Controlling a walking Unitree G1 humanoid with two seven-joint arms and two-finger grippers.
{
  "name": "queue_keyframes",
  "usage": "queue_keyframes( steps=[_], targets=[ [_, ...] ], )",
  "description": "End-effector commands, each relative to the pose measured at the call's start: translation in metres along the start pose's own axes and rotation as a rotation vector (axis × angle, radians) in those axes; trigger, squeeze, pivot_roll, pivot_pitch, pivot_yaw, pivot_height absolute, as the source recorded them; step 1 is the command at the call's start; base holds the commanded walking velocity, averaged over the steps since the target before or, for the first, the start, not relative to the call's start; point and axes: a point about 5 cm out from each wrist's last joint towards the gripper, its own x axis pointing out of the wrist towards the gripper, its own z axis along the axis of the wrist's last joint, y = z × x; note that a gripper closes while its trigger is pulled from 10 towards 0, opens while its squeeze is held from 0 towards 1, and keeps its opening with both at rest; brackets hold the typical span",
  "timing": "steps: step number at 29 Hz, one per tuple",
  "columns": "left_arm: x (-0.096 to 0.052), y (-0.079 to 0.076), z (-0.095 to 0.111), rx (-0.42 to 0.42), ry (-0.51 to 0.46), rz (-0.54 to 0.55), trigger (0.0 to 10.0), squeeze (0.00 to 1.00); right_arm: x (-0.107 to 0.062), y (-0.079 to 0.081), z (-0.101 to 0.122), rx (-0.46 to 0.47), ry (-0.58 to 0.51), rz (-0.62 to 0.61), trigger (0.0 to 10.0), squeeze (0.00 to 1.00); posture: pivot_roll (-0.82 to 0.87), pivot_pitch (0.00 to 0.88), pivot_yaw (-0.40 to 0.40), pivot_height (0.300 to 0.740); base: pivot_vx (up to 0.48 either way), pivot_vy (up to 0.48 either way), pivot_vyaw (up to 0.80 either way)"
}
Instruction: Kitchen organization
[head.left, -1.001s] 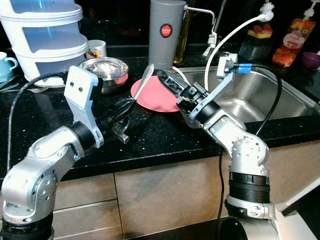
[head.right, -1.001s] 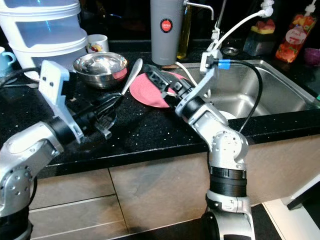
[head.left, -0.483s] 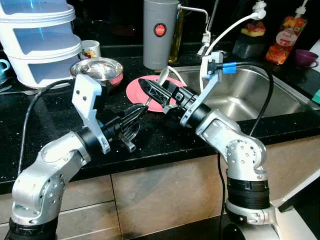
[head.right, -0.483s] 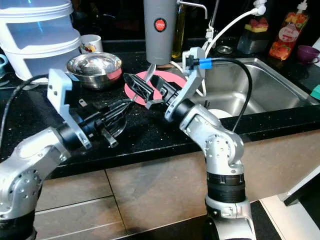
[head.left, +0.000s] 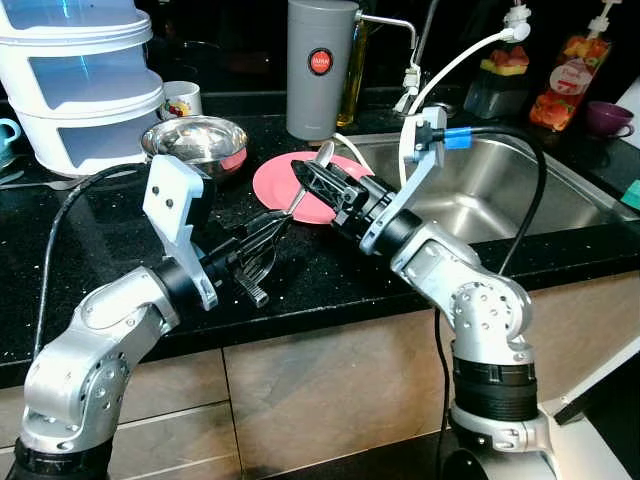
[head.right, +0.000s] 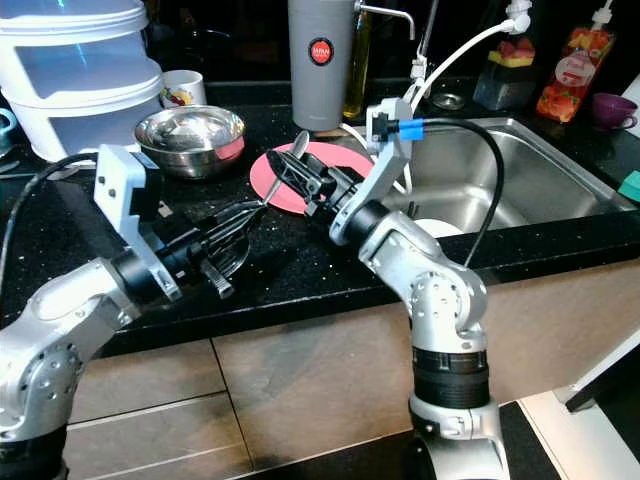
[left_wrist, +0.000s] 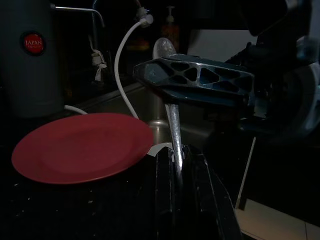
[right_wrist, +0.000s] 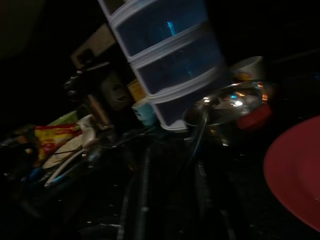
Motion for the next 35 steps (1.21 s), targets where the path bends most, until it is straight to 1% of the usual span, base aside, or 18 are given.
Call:
queue_keyframes(
  steps=[1, 3, 17, 18, 21, 22, 23, 24, 25, 26, 27, 28, 29, 32, 33, 35],
  targets=[
    [-0.001, -0.002, -0.001, 0.005, 0.002, -0.018, 0.0, 0.0, -0.003, -0.005, 0.002, 0.016, -0.012, -0.032, 0.0, 0.0, -0.03, 0.037, -0.042, 0.74, 0.0, 0.0, 0.0],
    [-0.001, -0.001, -0.001, 0.011, 0.005, -0.01, 0.0, 0.0, -0.002, -0.005, 0.003, 0.038, -0.029, -0.038, 0.0, 0.0, -0.02, 0.037, -0.039, 0.74, 0.0, 0.0, 0.0],
    [-0.001, 0.002, -0.001, 0.031, 0.017, 0.016, 0.0, 0.0, 0.0, -0.007, 0.008, 0.108, -0.077, -0.072, 0.0, 0.0, -0.02, 0.046, -0.041, 0.74, 0.0, 0.0, 0.0],
    [-0.001, 0.002, -0.001, 0.043, 0.022, 0.027, 10.0, 0.0, 0.0, -0.008, 0.009, 0.12, -0.088, -0.079, 0.0, 0.0, -0.02, 0.046, -0.041, 0.74, 0.0, 0.0, 0.0],
    [-0.001, 0.005, 0.0, 0.039, 0.022, 0.041, 10.0, 0.0, 0.0, -0.014, 0.015, 0.126, -0.114, -0.114, 0.0, 0.0, -0.01, 0.051, -0.039, 0.74, 0.0, 0.0, 0.0],
    [-0.002, 0.007, 0.001, 0.035, 0.021, 0.06, 10.0, 1.0, -0.001, -0.022, 0.021, 0.124, -0.138, -0.149, 0.0, 0.0, -0.01, 0.051, -0.039, 0.74, 0.0, 0.0, 0.0],
    [-0.002, 0.007, 0.001, 0.035, 0.021, 0.06, 10.0, 1.0, -0.001, -0.022, 0.021, 0.124, -0.138, -0.149, 0.0, 0.0, -0.01, 0.051, -0.039, 0.74, 0.0, 0.0, 0.0],
    [-0.003, 0.009, 0.002, 0.033, 0.019, 0.072, 10.0, 1.0, -0.003, -0.029, 0.027, 0.129, -0.162, -0.18, 0.0, 0.0, -0.01, 0.053, -0.037, 0.74, 0.0, 0.0, 0.0],
    [-0.005, 0.012, 0.003, 0.052, 0.017, 0.102, 10.0, 1.0, -0.007, -0.043, 0.039, 0.151, -0.21, -0.245, 0.0, 0.0, -0.01, 0.053, -0.036, 0.74, 0.0, 0.0, 0.0],
    [-0.006, 0.014, 0.004, 0.062, 0.014, 0.117, 10.0, 1.0, -0.01, -0.049, 0.044, 0.16, -0.231, -0.271, 0.0, 0.0, -0.01, 0.055, -0.037, 0.74, 0.0, 0.0, 0.0],
    [-0.006, 0.014, 0.004, 0.062, 0.014, 0.117, 10.0, 1.0, -0.01, -0.049, 0.044, 0.16, -0.231, -0.271, 0.0, 0.0, -0.01, 0.055, -0.037, 0.74, 0.0, 0.0, 0.0],
    [-0.007, 0.015, 0.004, 0.069, 0.011, 0.125, 10.0, 0.2, -0.012, -0.054, 0.049, 0.167, -0.249, -0.291, 0.0, 0.0, -0.01, 0.055, -0.037, 0.74, 0.0, 0.0, 0.0],
    [-0.007, 0.016, 0.005, 0.071, 0.006, 0.132, 10.0, 0.0, -0.014, -0.058, 0.054, 0.176, -0.264, -0.304, 0.0, 0.0, -0.01, 0.055, -0.037, 0.74, 0.0, 0.0, 0.0],
    [-0.008, 0.017, 0.006, 0.066, -0.005, 0.145, 10.0, 0.0, -0.016, -0.062, 0.059, 0.173, -0.284, -0.325, 0.0, 0.0, -0.01, 0.057, -0.036, 0.74, 0.0, 0.0, 0.0],
    [-0.01, 0.021, 0.006, 0.061, -0.013, 0.187, 10.0, 0.0, -0.02, -0.067, 0.066, 0.105, -0.309, -0.373, 0.0, 0.0, -0.01, 0.057, -0.03, 0.74, 0.0, 0.0, 0.0],
    [-0.012, 0.025, 0.005, 0.071, -0.002, 0.227, 10.0, 0.0, -0.023, -0.07, 0.072, 0.035, -0.325, -0.412, 0.0, 0.0, -0.01, 0.057, -0.03, 0.74, 0.0, 0.0, 0.0]
  ],
)
